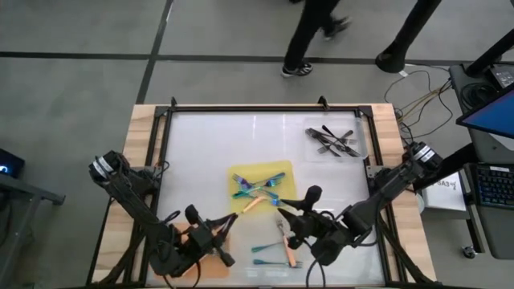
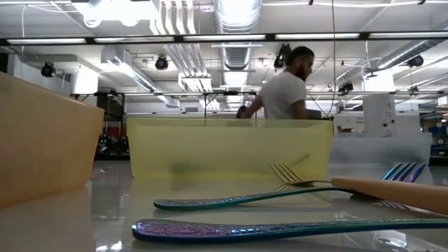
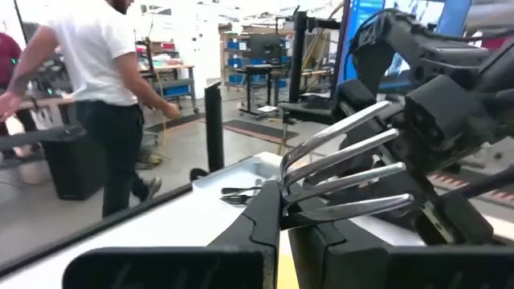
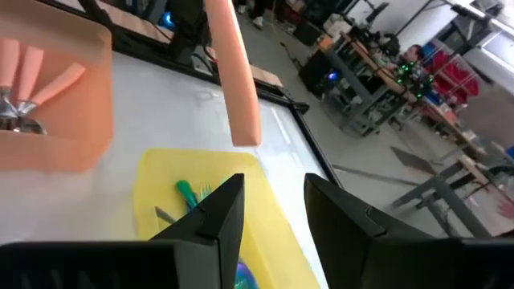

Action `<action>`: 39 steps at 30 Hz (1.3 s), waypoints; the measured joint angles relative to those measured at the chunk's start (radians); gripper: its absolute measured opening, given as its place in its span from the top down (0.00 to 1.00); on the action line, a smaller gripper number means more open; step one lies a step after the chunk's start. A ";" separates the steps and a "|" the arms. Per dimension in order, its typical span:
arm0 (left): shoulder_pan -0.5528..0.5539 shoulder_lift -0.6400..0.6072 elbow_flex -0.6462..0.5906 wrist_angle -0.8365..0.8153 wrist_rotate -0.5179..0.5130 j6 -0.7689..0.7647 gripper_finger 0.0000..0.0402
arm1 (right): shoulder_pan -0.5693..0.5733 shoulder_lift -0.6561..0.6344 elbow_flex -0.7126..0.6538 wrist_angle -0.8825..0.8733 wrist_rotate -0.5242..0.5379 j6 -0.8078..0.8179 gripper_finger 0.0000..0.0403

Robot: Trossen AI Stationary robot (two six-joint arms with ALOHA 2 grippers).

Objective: Sort silverware by color (type)
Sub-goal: Put the top orange fork into the orange bin

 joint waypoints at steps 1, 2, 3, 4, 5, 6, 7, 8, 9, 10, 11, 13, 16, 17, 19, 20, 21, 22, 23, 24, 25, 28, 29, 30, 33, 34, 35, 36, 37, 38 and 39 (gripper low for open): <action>0.000 0.001 0.000 0.000 0.009 -0.016 1.00 | 0.004 -0.002 0.000 -0.006 -0.001 0.014 0.70; -0.001 0.004 0.000 0.000 0.029 -0.026 1.00 | 0.006 -0.004 0.000 -0.007 -0.001 0.017 0.70; -0.002 0.006 0.000 0.000 0.061 -0.037 1.00 | 0.006 -0.004 0.000 -0.008 -0.001 0.018 0.70; -0.002 0.007 0.000 -0.002 0.104 -0.052 1.00 | 0.006 -0.004 0.000 -0.008 -0.003 0.017 0.70; -0.002 0.009 0.000 -0.001 0.155 -0.074 1.00 | 0.007 -0.004 0.000 -0.009 -0.003 0.018 0.70; 0.001 0.010 0.000 -0.001 0.206 -0.101 1.00 | 0.006 -0.004 0.000 -0.009 -0.003 0.020 0.70; 0.005 0.013 0.000 0.000 0.250 -0.125 1.00 | 0.006 -0.004 0.000 -0.009 -0.003 0.026 0.70; 0.009 0.018 0.000 -0.001 0.291 -0.147 1.00 | 0.006 -0.004 0.000 -0.009 -0.003 0.034 0.70; 0.013 0.024 0.000 -0.004 0.314 -0.166 1.00 | 0.006 -0.004 0.000 -0.009 -0.003 0.036 0.70; 0.016 0.031 0.000 -0.012 0.324 -0.181 1.00 | 0.006 -0.004 0.000 -0.009 -0.003 0.036 0.70; 0.016 0.037 0.000 -0.021 0.325 -0.194 1.00 | 0.007 -0.004 0.000 -0.009 -0.003 0.037 0.70; 0.015 0.041 0.000 -0.057 0.325 -0.226 1.00 | 0.008 -0.004 0.000 -0.009 -0.003 0.043 0.70; 0.007 0.041 0.000 -0.147 0.325 -0.335 1.00 | 0.008 -0.004 0.000 -0.015 -0.004 0.050 0.70; 0.004 0.041 0.000 -0.175 0.327 -0.365 1.00 | 0.008 -0.004 0.000 -0.016 -0.005 0.050 0.70; 0.004 0.041 0.000 -0.215 0.345 -0.407 1.00 | 0.008 -0.004 0.000 -0.015 -0.006 0.049 0.70; 0.005 0.041 0.000 -0.228 0.367 -0.428 1.00 | 0.008 -0.004 0.000 -0.015 -0.006 0.050 0.70; 0.010 0.041 0.000 -0.240 0.388 -0.446 1.00 | 0.008 -0.004 0.000 -0.015 -0.006 0.051 0.70; 0.018 0.041 0.000 -0.249 0.409 -0.459 1.00 | 0.008 -0.004 0.000 -0.014 -0.006 0.052 0.70; 0.026 0.041 0.000 -0.252 0.438 -0.468 1.00 | 0.008 -0.004 0.000 -0.014 -0.007 0.052 0.70; 0.036 0.041 0.000 -0.255 0.472 -0.472 1.00 | 0.008 -0.004 0.000 -0.013 -0.007 0.053 0.70; 0.045 0.041 0.000 -0.257 0.502 -0.476 1.00 | 0.008 -0.004 0.000 -0.013 -0.007 0.054 0.70; 0.072 0.041 0.000 -0.283 0.580 -0.483 1.00 | 0.008 -0.004 0.000 -0.013 -0.007 0.063 0.70; 0.082 0.041 0.000 -0.300 0.603 -0.493 1.00 | 0.008 -0.004 0.000 -0.014 -0.007 0.063 0.70; 0.092 0.039 0.000 -0.324 0.624 -0.515 1.00 | 0.008 -0.004 0.000 -0.014 -0.007 0.063 0.70; 0.131 0.024 0.000 -0.456 0.694 -0.635 1.00 | 0.008 -0.004 0.000 -0.016 -0.007 0.056 0.70; 0.147 0.018 0.000 -0.502 0.709 -0.679 1.00 | 0.008 -0.004 0.000 -0.016 -0.007 0.047 0.70; 0.160 0.013 0.000 -0.548 0.723 -0.718 1.00 | 0.008 -0.004 0.000 -0.016 -0.007 0.041 0.70; 0.174 0.010 0.000 -0.584 0.733 -0.752 1.00 | 0.008 -0.004 0.000 -0.016 -0.007 0.036 0.70; 0.187 0.006 0.000 -0.615 0.752 -0.778 1.00 | 0.008 -0.004 0.000 -0.016 -0.007 0.033 0.70; 0.199 -0.001 0.000 -0.640 0.776 -0.794 1.00 | 0.008 -0.004 0.000 -0.017 -0.007 0.028 0.70; 0.209 -0.009 0.000 -0.659 0.806 -0.804 1.00 | 0.008 -0.004 0.000 -0.017 -0.007 0.023 0.70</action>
